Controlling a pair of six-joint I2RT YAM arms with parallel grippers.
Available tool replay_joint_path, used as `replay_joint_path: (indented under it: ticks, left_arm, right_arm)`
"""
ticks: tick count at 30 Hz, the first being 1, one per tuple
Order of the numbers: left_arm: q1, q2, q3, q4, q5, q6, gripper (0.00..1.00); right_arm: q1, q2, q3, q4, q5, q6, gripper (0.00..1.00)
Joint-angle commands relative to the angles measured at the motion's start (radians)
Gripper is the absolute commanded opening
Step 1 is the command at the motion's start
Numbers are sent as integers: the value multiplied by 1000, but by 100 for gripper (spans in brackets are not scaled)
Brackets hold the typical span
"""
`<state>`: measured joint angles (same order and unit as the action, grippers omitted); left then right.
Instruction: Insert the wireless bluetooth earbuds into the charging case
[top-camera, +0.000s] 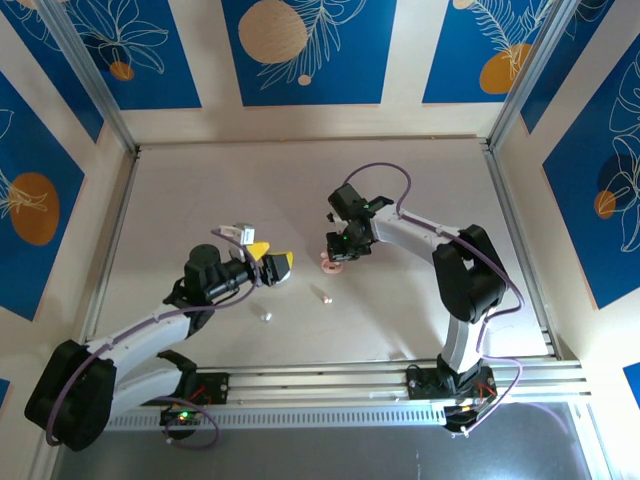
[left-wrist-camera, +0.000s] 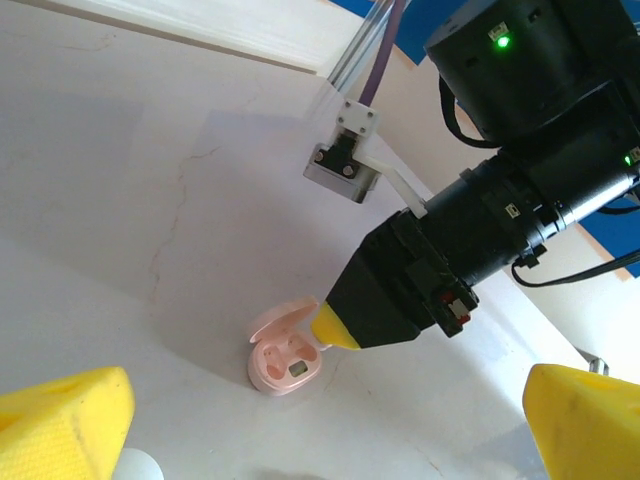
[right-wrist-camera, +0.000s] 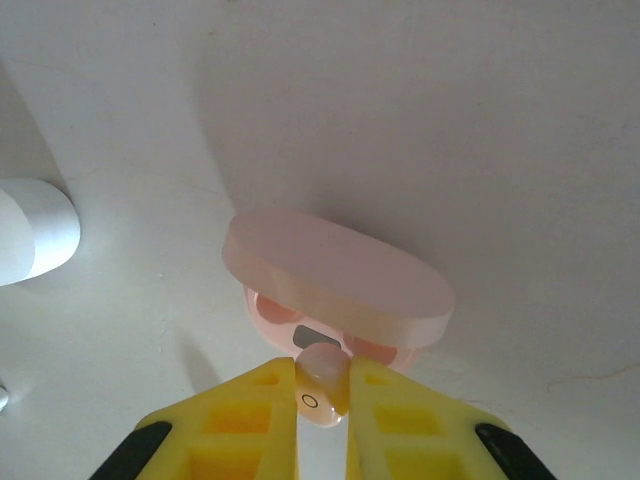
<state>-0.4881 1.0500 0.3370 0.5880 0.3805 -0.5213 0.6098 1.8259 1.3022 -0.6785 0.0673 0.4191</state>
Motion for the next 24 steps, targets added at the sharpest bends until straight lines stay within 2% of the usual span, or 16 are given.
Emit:
replay_joint_path:
  ticks: [1, 24]
  left_arm:
    - [-12, -11, 13, -4, -11, 25, 100]
    - [-24, -16, 13, -6, -16, 34, 100]
  right_arm:
    - [10, 16, 32, -28, 16, -18, 15]
    - [21, 59, 22, -35, 42, -22, 14]
